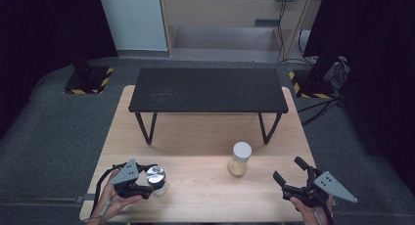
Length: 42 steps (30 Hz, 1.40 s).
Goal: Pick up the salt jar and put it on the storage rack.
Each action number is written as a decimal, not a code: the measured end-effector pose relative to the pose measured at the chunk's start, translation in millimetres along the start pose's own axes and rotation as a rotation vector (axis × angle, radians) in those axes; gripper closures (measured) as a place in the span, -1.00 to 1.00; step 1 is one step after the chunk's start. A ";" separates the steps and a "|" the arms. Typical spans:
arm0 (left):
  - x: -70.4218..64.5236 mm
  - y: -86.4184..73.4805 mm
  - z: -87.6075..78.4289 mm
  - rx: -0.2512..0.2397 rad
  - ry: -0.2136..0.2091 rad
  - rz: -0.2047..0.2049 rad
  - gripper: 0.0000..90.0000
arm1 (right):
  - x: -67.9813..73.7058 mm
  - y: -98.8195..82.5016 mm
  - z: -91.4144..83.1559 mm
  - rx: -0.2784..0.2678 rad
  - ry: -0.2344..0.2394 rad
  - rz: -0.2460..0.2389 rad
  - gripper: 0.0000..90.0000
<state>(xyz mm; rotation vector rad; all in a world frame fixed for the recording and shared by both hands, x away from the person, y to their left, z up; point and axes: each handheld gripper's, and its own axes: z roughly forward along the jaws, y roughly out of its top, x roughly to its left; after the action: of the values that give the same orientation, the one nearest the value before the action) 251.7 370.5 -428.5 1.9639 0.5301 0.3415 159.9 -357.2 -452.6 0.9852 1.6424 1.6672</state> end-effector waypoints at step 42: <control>12.1 159.0 -58.9 -0.084 -0.059 0.069 -0.25 | -2.9 -0.6 1.4 -0.004 0.006 0.011 -0.91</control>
<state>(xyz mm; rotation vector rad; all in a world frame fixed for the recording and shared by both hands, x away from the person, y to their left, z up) 269.2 362.7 -259.6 1.9082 0.4042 0.3426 162.5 -358.8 -453.5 0.9903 1.6398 1.6816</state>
